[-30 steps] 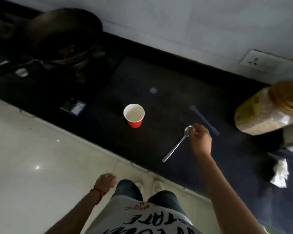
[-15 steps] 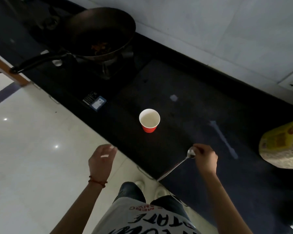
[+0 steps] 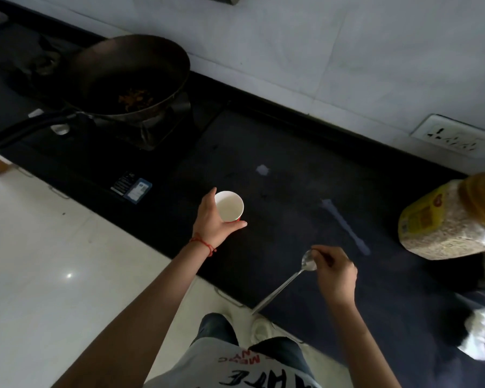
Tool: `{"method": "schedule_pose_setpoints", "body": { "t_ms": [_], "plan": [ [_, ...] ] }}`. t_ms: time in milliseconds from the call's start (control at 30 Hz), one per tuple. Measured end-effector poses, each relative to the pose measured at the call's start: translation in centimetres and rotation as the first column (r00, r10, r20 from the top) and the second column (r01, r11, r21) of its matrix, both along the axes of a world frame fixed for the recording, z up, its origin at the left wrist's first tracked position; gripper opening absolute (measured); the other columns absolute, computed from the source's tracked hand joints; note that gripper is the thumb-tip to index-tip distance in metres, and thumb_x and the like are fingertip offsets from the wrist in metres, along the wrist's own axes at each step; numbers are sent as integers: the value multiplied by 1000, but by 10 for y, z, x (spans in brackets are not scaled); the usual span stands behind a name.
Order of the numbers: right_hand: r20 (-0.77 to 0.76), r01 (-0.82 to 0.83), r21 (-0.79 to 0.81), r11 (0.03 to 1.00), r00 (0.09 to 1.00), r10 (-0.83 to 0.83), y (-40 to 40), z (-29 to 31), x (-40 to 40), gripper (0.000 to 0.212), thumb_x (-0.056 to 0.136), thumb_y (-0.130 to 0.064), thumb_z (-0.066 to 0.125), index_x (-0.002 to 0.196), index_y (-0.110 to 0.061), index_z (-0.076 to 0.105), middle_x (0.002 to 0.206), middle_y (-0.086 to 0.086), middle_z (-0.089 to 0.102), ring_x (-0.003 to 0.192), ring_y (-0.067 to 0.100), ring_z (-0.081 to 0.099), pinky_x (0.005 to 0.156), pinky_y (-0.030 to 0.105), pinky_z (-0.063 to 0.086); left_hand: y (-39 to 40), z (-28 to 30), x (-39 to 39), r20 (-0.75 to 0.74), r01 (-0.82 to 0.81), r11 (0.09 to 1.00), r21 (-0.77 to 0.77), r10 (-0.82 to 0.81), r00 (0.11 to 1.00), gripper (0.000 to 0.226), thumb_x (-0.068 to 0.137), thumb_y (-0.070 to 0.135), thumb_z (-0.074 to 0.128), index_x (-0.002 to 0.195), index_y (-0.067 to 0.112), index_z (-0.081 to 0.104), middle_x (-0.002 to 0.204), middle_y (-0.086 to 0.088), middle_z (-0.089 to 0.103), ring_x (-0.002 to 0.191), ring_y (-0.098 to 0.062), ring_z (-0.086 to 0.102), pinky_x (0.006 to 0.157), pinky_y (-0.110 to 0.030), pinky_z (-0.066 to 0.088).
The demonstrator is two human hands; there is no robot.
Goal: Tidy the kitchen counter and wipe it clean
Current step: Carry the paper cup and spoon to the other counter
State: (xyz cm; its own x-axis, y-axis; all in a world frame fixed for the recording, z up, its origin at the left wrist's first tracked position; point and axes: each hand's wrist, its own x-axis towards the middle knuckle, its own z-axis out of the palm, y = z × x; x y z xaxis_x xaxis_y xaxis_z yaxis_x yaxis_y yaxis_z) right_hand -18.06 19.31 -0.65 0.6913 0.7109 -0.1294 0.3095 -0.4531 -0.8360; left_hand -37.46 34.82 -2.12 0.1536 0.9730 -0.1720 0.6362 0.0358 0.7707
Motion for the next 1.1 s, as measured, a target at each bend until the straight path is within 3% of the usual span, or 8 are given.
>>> {"method": "schedule_pose_setpoints", "body": {
  "t_ms": [167, 300, 400, 500, 600, 833, 1000, 1100],
  "plan": [
    [8, -17, 16, 1000, 1000, 17, -7, 4, -3, 13, 81, 1, 61, 83, -9, 69, 82, 2, 62, 71, 3, 56, 64, -4, 39, -2, 1, 0, 20, -32, 997, 77, 31, 999, 84, 59, 24, 83, 129, 8, 39, 131, -12, 46, 119, -29, 49, 94, -37, 46],
    [2, -77, 47, 996, 997, 77, -5, 1, -9, 16, 81, 0, 62, 79, -15, 67, 84, 2, 64, 74, 11, 61, 66, 0, 43, -19, 18, -17, 133, -131, 984, 122, 115, 984, 79, 59, 22, 84, 125, 10, 42, 127, -9, 50, 111, -22, 51, 85, -32, 49],
    [-7, -183, 35, 983, 983, 183, 2, -6, -21, 12, 81, -3, 62, 78, -13, 68, 85, 1, 66, 76, 11, 64, 70, 13, 50, -47, 27, -48, 182, -243, 959, 142, 216, 959, 79, 58, 23, 85, 124, 14, 43, 123, -3, 51, 108, -16, 49, 82, -28, 50],
    [17, -341, 30, 939, 940, 341, 14, -9, -44, 13, 82, 0, 61, 80, -10, 70, 83, -1, 63, 75, 9, 62, 66, 4, 46, -91, 26, -89, 187, -359, 924, 129, 333, 924, 79, 56, 24, 86, 122, 15, 44, 114, 5, 49, 104, -11, 48, 74, -9, 41],
    [31, -513, 34, 858, 859, 512, 24, -9, -78, 13, 83, -2, 60, 84, -9, 70, 81, -8, 60, 74, 6, 59, 66, 1, 43, -145, 18, -130, 142, -491, 866, 95, 476, 868, 88, 48, 46, 80, 121, 13, 44, 111, 7, 49, 100, -10, 50, 77, -9, 38],
    [107, -801, 94, 591, 598, 794, 30, -16, -164, 9, 80, 1, 64, 83, -5, 69, 78, -3, 59, 70, -2, 60, 64, 1, 43, -262, -4, -200, 2, -810, 585, 43, 810, 586, 80, 56, 28, 86, 121, 12, 43, 116, -5, 57, 98, -19, 54, 78, -26, 43],
    [50, -883, 75, 464, 468, 882, 25, -33, -222, 8, 80, 0, 64, 85, -3, 69, 79, -6, 61, 80, 24, 63, 70, 39, 55, -336, -12, -237, -43, -945, 326, -5, 944, 326, 78, 58, 28, 84, 122, 13, 42, 117, -4, 56, 96, -15, 50, 77, -27, 41],
    [54, -914, 71, 400, 404, 913, 20, -36, -259, 8, 81, 0, 63, 86, -4, 69, 78, -7, 60, 82, 23, 63, 71, 37, 54, -371, -18, -257, -62, -980, 189, -59, 979, 192, 79, 58, 26, 85, 122, 12, 42, 117, -7, 57, 94, -17, 50, 77, -29, 41]
  ]
}}
